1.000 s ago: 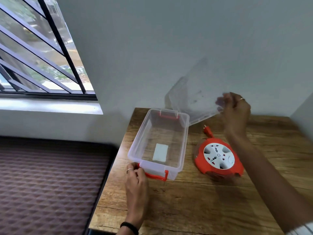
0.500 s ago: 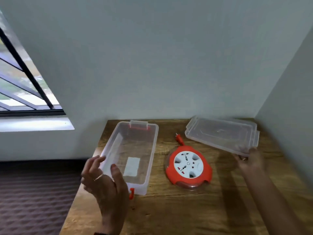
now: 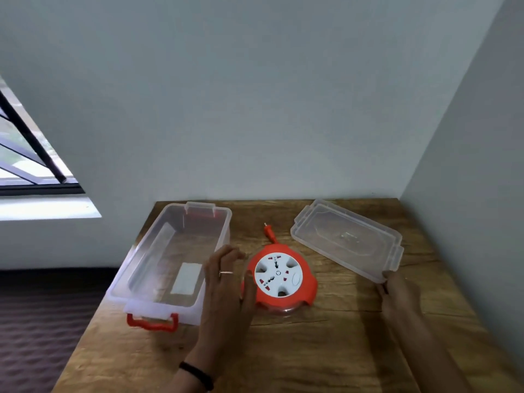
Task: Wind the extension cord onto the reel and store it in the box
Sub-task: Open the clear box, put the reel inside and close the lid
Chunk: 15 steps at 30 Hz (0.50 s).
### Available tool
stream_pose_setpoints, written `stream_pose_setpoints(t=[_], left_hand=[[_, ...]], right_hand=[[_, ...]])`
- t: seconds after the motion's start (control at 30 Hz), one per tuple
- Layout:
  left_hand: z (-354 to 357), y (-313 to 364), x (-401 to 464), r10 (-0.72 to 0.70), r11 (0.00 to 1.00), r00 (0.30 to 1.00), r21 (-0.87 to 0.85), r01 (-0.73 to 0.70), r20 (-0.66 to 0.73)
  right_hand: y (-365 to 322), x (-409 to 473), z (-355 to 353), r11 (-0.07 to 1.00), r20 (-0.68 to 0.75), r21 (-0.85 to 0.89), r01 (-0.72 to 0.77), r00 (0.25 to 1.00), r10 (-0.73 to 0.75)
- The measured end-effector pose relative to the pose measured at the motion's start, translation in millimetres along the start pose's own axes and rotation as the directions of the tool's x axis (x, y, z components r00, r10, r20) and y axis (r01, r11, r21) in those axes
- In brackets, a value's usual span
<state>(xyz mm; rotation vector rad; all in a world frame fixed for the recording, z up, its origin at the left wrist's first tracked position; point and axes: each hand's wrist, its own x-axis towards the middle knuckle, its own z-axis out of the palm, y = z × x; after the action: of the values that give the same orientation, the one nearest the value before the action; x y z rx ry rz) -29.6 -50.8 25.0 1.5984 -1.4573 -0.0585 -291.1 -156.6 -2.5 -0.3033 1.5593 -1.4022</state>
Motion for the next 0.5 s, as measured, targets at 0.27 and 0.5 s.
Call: stream_pose_setpoints(t=[0.27,0.5], left_hand=[[24,6,4,-0.454,0.872,0.838,-0.045,0.488,0.305],[46,-12,21,-0.674,0.688,0.593,0.083,0.721,0.441]], right_hand=[[30,-37,16,0.895,0.144,-0.306,0.325,0.945,-0.294],[44,-67,55,0.789,0.505,-0.524,0.321,0.863,-0.016]])
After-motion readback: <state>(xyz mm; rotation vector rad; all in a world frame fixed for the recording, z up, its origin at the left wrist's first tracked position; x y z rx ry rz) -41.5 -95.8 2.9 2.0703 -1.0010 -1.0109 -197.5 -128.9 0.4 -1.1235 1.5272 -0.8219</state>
